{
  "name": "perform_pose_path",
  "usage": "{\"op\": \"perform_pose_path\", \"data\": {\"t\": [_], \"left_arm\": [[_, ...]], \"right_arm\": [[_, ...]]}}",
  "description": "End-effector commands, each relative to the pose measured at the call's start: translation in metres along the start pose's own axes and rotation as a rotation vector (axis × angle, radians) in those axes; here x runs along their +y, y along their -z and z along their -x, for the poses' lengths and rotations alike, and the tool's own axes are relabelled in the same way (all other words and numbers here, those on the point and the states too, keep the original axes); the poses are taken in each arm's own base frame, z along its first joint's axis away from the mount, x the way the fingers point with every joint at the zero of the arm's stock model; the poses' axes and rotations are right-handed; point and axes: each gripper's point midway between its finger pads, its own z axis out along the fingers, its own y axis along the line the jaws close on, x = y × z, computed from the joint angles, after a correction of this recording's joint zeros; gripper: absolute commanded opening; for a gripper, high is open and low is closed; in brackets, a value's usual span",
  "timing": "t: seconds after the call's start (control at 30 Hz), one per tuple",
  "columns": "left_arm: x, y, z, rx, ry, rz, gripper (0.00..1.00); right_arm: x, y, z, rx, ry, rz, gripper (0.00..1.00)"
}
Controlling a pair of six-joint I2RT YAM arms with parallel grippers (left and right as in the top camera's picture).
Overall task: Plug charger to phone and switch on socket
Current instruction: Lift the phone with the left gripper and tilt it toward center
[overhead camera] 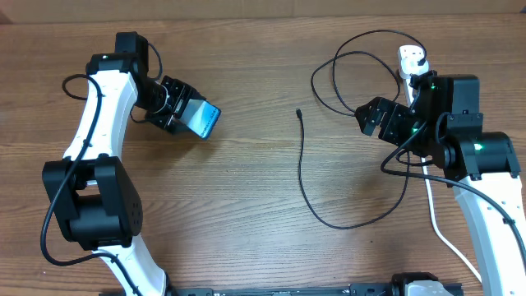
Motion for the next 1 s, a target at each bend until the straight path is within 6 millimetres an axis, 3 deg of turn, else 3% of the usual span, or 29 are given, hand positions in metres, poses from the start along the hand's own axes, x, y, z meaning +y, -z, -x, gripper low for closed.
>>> {"op": "perform_pose_path", "data": {"t": [0.0, 0.57, 0.97], "left_arm": [[-0.027, 0.007, -0.026, 0.134, -0.007, -0.116, 0.04], [-0.049, -0.011, -0.083, 0.278, 0.049, -0.116, 0.04], [-0.053, -0.018, -0.097, 0.294, 0.077, -0.096, 0.04]], "right_arm": [[0.005, 0.004, 0.007, -0.019, -0.003, 0.016, 1.00], [0.005, 0.004, 0.007, -0.018, -0.003, 0.016, 1.00], [0.009, 0.005, 0.005, -0.011, -0.006, 0.040, 1.00]]}}
